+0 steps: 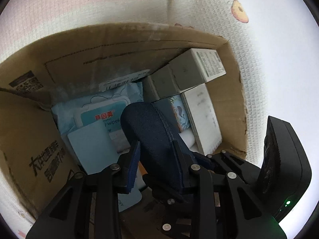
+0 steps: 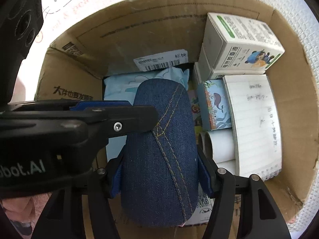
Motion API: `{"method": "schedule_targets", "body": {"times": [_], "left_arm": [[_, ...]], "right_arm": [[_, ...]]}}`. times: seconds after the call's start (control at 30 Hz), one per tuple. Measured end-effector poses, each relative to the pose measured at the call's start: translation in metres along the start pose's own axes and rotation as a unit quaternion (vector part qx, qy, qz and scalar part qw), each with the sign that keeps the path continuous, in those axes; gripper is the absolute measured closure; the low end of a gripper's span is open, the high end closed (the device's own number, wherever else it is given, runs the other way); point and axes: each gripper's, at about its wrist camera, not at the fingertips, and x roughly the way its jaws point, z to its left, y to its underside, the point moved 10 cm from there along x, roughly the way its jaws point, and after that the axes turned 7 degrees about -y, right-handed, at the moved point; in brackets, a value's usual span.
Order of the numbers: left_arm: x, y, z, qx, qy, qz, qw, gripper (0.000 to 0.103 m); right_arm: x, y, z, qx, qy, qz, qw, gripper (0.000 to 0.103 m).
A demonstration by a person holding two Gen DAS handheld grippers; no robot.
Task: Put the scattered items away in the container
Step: 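Lower the denim pouch into the box and open the right gripper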
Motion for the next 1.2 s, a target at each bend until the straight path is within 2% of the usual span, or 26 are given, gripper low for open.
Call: {"method": "schedule_targets", "body": {"times": [0.13, 0.4, 0.57, 0.7, 0.97, 1.03, 1.1, 1.2], "left_arm": [[0.007, 0.002, 0.001, 0.004, -0.015, 0.011, 0.9998, 0.070], [0.017, -0.002, 0.009, -0.015, -0.065, 0.005, 0.9977, 0.068], [0.026, -0.001, 0.009, -0.007, -0.076, 0.012, 0.9970, 0.068], [0.032, 0.000, 0.011, -0.005, -0.085, 0.019, 0.9962, 0.068], [0.032, 0.000, 0.008, 0.011, -0.089, 0.006, 0.9959, 0.068], [0.029, 0.002, 0.009, 0.020, -0.099, 0.002, 0.9948, 0.061], [0.024, 0.006, 0.004, 0.045, -0.100, 0.001, 0.9940, 0.050], [0.015, 0.017, -0.007, 0.079, -0.094, -0.004, 0.9924, 0.045]], "right_arm": [[0.008, -0.015, -0.005, 0.021, -0.002, 0.009, 1.000, 0.043], [0.014, -0.018, -0.007, 0.048, -0.034, 0.018, 0.998, 0.043], [0.000, -0.024, -0.014, 0.041, -0.018, 0.014, 0.999, 0.042], [-0.006, -0.024, -0.015, 0.045, -0.034, 0.023, 0.998, 0.042], [-0.007, -0.009, -0.011, 0.018, 0.019, 0.022, 0.999, 0.042], [-0.012, -0.007, -0.009, 0.010, 0.040, 0.016, 0.999, 0.042], [-0.022, -0.006, -0.005, -0.004, 0.068, -0.001, 0.998, 0.042], [-0.038, -0.004, 0.001, -0.021, 0.115, -0.031, 0.993, 0.040]]}}
